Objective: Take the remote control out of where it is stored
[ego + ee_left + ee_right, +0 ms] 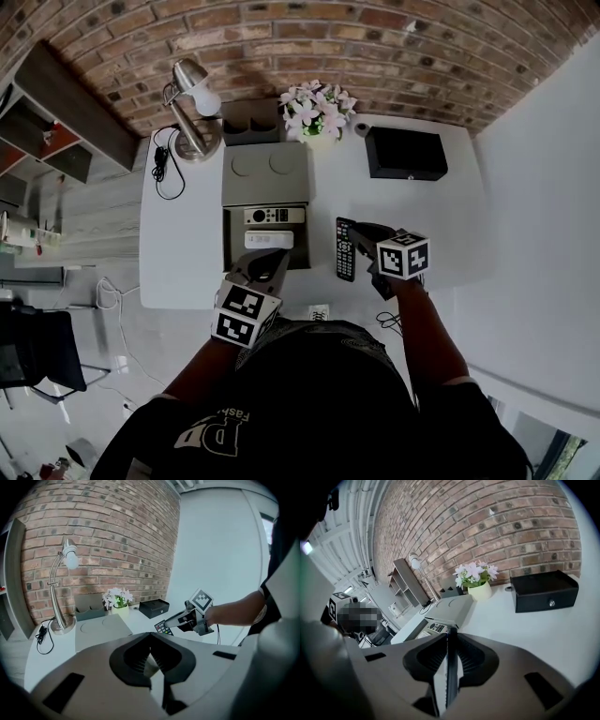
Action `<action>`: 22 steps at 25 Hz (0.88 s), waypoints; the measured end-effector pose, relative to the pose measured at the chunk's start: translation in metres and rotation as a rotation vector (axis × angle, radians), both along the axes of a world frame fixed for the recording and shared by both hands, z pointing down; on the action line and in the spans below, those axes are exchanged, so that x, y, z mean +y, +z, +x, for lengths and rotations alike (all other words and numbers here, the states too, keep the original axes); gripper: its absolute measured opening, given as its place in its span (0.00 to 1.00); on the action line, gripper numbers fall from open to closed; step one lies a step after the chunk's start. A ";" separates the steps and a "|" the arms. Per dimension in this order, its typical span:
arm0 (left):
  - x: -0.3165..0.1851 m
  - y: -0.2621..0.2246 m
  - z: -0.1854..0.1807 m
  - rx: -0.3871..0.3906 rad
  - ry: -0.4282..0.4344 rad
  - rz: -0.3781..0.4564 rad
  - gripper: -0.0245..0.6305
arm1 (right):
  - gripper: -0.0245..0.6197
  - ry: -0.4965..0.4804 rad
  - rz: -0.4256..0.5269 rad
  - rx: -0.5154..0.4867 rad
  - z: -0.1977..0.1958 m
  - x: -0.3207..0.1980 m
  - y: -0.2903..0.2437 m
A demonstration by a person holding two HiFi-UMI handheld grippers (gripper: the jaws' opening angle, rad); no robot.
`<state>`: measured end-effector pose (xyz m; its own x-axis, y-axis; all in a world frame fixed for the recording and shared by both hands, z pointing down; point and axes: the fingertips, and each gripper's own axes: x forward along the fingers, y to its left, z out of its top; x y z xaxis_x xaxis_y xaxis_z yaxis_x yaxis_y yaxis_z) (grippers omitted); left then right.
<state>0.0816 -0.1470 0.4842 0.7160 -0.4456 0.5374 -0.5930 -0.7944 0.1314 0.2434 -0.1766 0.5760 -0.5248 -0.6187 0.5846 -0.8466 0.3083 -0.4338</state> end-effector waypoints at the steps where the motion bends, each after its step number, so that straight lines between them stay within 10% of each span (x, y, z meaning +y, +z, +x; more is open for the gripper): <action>1: -0.002 0.000 -0.001 0.002 -0.011 0.000 0.05 | 0.15 0.006 -0.009 -0.014 0.001 -0.003 0.006; 22: -0.025 0.006 -0.020 -0.029 -0.128 -0.037 0.05 | 0.15 0.267 -0.174 -0.274 0.031 -0.055 0.088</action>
<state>0.0617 -0.1723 0.4900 0.6384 -0.5113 0.5753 -0.6929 -0.7072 0.1404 0.2748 -0.2318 0.6643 -0.5098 -0.6589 0.5532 -0.7328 -0.0043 -0.6804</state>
